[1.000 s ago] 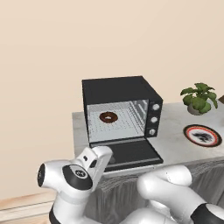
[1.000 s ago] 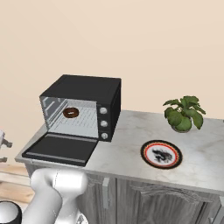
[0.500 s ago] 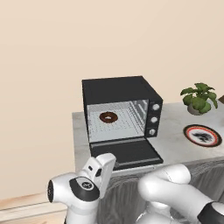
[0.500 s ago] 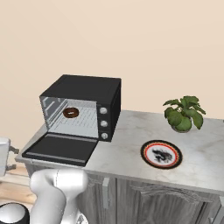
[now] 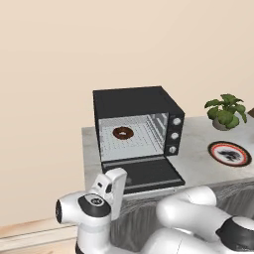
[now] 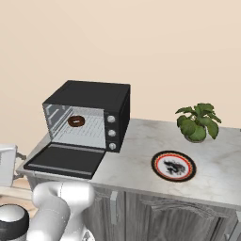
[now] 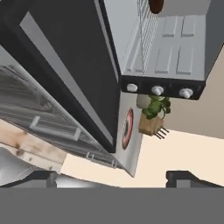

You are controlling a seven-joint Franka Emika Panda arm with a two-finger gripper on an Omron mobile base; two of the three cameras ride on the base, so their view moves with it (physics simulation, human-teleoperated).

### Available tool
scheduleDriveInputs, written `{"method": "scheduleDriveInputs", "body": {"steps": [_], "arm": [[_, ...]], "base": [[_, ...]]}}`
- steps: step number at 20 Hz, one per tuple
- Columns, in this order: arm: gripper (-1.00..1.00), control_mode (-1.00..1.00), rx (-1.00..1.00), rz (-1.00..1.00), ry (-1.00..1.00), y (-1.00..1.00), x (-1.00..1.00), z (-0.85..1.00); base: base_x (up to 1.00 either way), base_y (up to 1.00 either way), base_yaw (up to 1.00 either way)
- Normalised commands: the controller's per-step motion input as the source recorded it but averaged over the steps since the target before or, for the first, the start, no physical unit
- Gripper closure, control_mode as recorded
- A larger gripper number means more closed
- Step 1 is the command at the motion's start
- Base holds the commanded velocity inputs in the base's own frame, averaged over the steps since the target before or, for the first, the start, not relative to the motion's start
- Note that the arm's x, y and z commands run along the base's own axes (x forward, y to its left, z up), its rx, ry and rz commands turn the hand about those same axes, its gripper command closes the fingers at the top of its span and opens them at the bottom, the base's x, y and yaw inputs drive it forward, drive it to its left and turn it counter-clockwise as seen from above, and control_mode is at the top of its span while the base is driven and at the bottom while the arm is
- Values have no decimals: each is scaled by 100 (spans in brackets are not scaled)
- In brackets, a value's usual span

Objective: Pick up the bagel from the plate, place it on the toaster oven rack, close the door, and set the timer.

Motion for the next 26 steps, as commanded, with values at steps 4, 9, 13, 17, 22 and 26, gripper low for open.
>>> {"method": "scheduleDriveInputs", "body": {"steps": [4, 9, 13, 17, 22, 26], "arm": [[-100, -100, -11, 0, 9, 15, 19, -29], [-100, -100, -13, 0, 9, 18, 2, -45], [-100, -100, -11, 0, 7, 24, 9, -29], [-100, -100, -1, 4, 5, 25, 36, -10], [-100, -100, 0, 7, 3, 17, 42, -1], [-100, -100, 0, 6, 5, 2, 30, -12]], "base": [[0, 0, 0], [0, 0, 0], [0, 0, 0], [0, 0, 0], [0, 0, 0], [0, 0, 0]]}}
